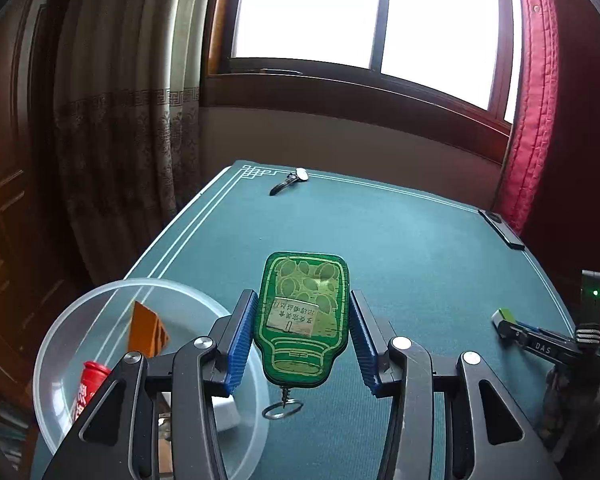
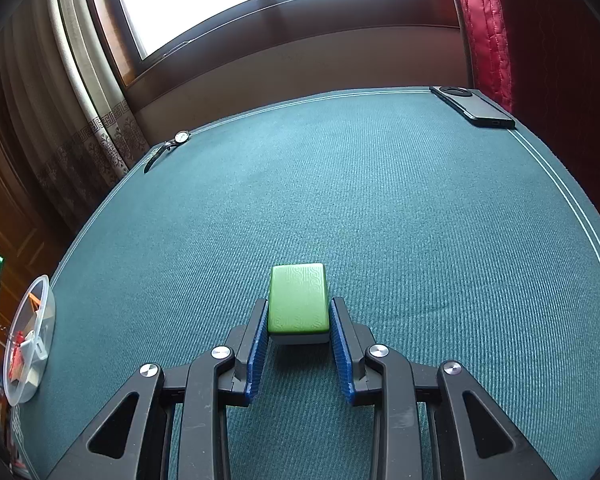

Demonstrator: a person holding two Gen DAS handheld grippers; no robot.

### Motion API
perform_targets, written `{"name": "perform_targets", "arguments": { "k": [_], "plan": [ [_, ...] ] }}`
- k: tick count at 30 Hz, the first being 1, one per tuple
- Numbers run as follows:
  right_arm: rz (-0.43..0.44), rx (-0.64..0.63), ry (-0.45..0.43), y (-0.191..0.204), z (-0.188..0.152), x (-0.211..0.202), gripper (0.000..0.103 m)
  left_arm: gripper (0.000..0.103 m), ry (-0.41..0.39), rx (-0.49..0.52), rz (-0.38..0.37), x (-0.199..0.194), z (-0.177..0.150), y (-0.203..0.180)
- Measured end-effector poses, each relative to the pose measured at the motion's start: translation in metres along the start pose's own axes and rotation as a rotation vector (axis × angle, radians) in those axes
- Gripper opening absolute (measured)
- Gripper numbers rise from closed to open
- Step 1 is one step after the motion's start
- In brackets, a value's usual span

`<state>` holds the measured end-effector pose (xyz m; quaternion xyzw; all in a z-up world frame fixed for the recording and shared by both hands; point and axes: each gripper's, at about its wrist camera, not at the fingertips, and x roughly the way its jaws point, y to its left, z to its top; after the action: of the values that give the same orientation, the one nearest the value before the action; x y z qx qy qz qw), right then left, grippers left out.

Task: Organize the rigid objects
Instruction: 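Carry the green tin into the bowl and open the left tool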

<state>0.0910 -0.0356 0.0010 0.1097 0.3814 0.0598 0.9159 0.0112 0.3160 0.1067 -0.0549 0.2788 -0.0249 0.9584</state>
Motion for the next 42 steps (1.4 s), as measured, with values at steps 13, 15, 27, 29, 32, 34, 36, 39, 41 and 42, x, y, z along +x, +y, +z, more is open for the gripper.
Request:
{"name": "perform_targets", "arguments": {
  "k": [13,15,27,29,32,34,36,39,41,42],
  "plan": [
    [-0.001,0.000,0.000,0.001,0.000,0.001,0.032,0.047,0.008,-0.079,0.142,-0.012,-0.017,0.066],
    [-0.001,0.000,0.000,0.001,0.000,0.001,0.032,0.047,0.013,-0.090,0.165,-0.013,-0.020,0.075],
    [-0.007,-0.004,0.001,0.001,-0.001,0.002,0.032,0.056,0.030,-0.166,0.238,-0.018,-0.034,0.111],
    [-0.007,-0.005,0.001,0.001,-0.001,0.002,0.032,0.057,0.029,-0.167,0.236,-0.020,-0.036,0.113],
    [-0.011,-0.008,0.002,0.002,0.000,0.002,0.032,0.060,0.030,-0.171,0.229,-0.022,-0.038,0.116],
    [-0.014,-0.010,0.003,0.002,0.000,0.003,0.032,0.064,0.030,-0.177,0.227,-0.025,-0.039,0.118],
    [-0.019,-0.013,0.003,0.003,0.000,0.003,0.032,0.070,0.026,-0.191,0.225,-0.029,-0.040,0.122],
    [-0.037,-0.025,0.005,0.005,0.001,0.003,0.032,0.074,0.020,-0.214,0.228,-0.037,-0.044,0.131],
    [-0.055,-0.032,0.004,0.007,0.000,0.003,0.032,0.074,0.017,-0.227,0.232,-0.041,-0.047,0.137],
    [-0.059,-0.033,0.004,0.007,0.001,0.003,0.032,0.075,0.018,-0.233,0.234,-0.042,-0.049,0.139]
  ]
}}
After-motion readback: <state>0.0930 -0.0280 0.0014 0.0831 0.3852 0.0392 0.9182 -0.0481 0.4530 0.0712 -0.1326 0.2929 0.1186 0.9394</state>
